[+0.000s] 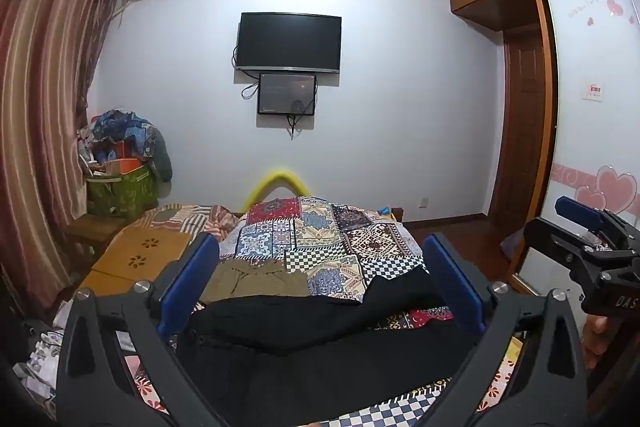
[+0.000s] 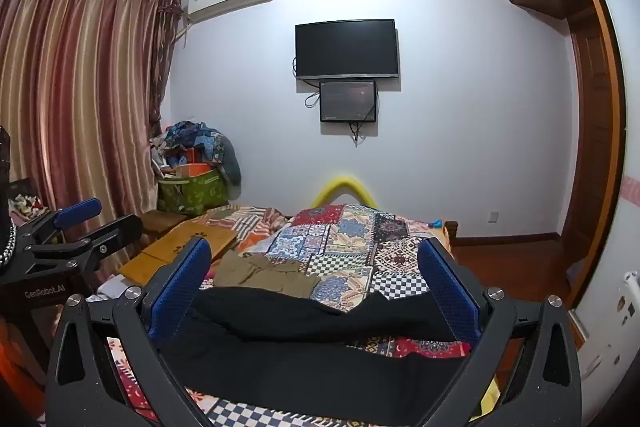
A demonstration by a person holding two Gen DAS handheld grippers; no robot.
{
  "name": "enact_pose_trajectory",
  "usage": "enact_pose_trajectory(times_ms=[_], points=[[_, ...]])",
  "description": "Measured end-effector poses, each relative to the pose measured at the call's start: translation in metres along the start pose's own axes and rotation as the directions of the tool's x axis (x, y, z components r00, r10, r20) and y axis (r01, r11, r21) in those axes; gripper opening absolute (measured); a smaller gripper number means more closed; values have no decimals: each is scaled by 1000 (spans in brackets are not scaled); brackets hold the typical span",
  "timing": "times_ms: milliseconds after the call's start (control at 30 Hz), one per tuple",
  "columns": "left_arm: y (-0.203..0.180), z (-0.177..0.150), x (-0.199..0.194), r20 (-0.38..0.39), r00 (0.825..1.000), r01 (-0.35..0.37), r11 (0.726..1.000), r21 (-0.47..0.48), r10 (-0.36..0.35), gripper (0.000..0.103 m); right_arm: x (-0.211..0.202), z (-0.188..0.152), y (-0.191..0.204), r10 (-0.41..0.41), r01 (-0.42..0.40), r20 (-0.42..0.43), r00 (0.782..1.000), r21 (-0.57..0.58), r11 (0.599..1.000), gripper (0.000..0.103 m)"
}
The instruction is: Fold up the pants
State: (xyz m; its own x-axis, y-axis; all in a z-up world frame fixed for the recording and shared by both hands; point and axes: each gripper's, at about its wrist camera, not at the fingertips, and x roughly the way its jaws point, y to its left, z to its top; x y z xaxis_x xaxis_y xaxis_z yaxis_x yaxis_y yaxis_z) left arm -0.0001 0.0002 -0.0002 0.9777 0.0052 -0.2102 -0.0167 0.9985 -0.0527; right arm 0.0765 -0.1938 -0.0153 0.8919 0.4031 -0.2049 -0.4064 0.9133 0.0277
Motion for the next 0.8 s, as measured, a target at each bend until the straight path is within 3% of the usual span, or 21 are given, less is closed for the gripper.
enact_pose_trajectory(times_ms=[267, 800], points=[[0, -12, -4, -9, 1000, -14, 1000, 19, 14, 103, 1, -1, 1, 0, 0, -9, 1000, 2, 1000, 103], [3, -6, 2, -49, 999, -19, 1000, 18, 20, 103, 3, 1, 1, 4, -3, -40, 999, 4, 1000, 103]])
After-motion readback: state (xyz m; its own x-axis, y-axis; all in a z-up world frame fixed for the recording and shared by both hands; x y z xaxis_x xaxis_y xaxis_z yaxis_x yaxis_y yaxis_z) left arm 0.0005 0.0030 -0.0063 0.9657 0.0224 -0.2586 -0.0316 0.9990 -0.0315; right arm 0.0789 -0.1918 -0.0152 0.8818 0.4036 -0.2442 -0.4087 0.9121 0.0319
